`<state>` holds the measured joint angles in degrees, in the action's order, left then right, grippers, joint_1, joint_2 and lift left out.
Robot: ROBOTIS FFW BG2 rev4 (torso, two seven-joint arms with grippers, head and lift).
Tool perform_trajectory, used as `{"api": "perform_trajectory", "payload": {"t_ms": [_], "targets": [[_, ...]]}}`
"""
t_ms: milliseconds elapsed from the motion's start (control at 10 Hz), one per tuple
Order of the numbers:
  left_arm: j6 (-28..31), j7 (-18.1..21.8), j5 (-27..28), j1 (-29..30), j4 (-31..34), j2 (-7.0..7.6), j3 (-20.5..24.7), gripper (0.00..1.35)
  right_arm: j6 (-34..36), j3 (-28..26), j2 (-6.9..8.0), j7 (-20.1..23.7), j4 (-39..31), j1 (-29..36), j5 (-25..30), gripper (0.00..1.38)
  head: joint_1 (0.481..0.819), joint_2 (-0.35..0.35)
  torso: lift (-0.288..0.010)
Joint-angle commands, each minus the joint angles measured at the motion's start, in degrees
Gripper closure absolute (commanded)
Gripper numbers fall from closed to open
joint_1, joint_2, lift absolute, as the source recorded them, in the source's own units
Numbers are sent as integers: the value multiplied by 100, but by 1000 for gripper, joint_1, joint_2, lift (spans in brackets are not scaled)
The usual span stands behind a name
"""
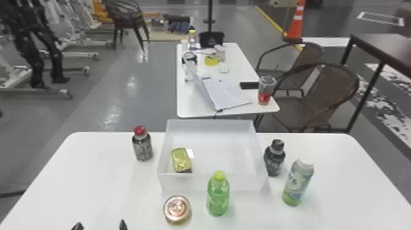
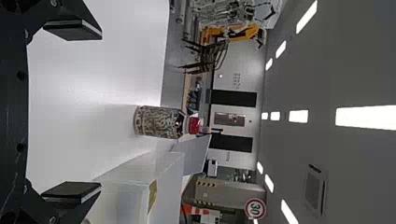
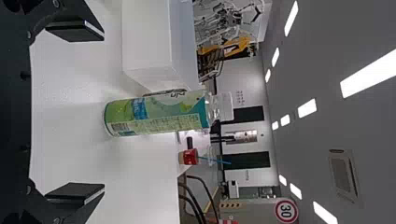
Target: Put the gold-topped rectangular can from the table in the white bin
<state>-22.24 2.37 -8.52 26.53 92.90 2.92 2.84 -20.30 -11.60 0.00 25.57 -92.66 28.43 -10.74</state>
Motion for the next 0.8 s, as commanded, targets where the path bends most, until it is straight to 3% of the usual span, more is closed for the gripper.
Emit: {"api": "perform_trajectory", "payload": {"t_ms": [0, 700], "targets": [[18, 0, -10, 2, 0, 6, -2, 157, 0, 0, 5, 1, -6, 5, 2, 151, 549, 0, -100], [-8, 0, -54, -7, -35, 15, -29, 157, 0, 0, 5, 1, -24, 23, 2, 151, 549, 0, -100]]}}
